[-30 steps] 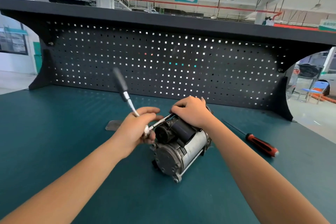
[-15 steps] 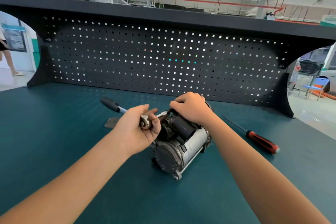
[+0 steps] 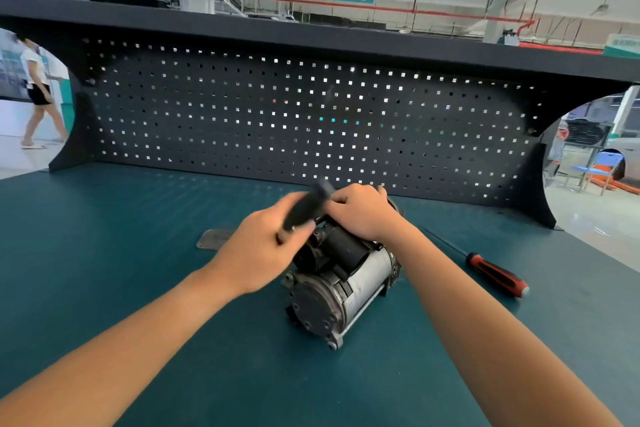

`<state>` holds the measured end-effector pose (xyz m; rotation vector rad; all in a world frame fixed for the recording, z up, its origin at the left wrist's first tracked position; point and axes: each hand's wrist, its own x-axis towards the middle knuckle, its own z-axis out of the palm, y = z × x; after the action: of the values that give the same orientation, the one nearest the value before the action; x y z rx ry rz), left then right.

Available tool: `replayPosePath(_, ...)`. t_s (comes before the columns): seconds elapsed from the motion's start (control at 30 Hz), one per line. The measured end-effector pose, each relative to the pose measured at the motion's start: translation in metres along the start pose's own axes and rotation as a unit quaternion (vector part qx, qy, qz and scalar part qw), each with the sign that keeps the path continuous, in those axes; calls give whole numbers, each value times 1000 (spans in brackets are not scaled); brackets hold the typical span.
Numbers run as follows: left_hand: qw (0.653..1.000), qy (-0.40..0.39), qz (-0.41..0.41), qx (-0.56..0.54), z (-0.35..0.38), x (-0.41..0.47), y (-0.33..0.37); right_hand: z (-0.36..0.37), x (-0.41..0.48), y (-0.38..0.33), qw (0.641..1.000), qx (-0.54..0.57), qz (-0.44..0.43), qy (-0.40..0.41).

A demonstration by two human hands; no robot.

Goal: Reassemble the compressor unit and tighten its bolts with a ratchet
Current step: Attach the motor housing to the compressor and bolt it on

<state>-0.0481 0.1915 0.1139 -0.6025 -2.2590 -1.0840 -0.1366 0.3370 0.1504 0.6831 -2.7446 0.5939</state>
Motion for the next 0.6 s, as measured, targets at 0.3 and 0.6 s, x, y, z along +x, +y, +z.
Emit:
replayPosePath(0.3, 668, 164, -422, -591, 11, 6, 15, 2, 1, 1, 1000, 15, 2, 13)
replayPosePath(0.6, 984, -59, 42, 161, -14, 0, -11, -2, 0, 0, 1000, 18, -12, 20)
